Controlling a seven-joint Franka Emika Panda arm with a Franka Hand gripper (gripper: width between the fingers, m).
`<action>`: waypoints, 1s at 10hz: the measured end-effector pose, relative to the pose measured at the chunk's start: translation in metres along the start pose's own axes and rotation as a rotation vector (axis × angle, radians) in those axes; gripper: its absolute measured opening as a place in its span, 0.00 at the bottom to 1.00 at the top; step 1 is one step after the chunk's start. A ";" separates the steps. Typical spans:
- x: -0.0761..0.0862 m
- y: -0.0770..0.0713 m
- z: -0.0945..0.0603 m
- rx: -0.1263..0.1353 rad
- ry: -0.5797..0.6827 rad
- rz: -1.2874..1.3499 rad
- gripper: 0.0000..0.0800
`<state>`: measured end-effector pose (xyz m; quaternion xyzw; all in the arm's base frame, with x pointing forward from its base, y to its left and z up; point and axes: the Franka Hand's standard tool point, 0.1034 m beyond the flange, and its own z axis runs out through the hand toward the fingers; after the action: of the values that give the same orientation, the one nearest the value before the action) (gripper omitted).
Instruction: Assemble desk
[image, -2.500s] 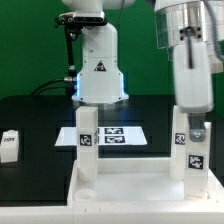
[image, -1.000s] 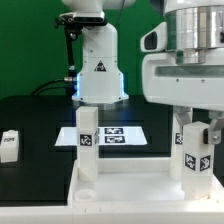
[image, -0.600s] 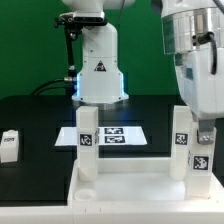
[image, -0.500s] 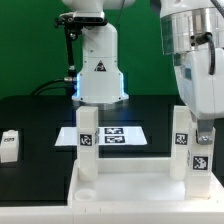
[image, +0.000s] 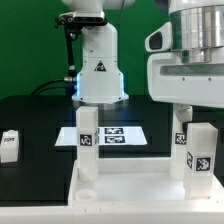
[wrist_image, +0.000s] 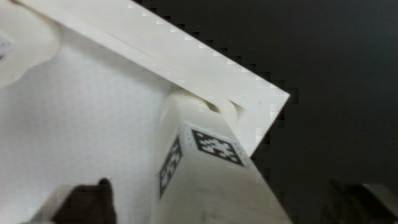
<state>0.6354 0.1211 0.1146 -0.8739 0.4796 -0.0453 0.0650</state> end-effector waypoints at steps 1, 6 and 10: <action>0.000 0.000 0.000 0.000 0.000 -0.066 0.79; 0.001 0.002 0.003 -0.043 0.024 -0.747 0.81; 0.003 0.004 0.004 -0.048 0.023 -0.775 0.36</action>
Offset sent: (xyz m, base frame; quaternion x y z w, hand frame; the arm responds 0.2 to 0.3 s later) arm 0.0041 0.0122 0.0092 -0.0249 0.0044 -0.4420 0.8967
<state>0.6345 0.1169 0.1103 -0.9910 0.1157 -0.0653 0.0172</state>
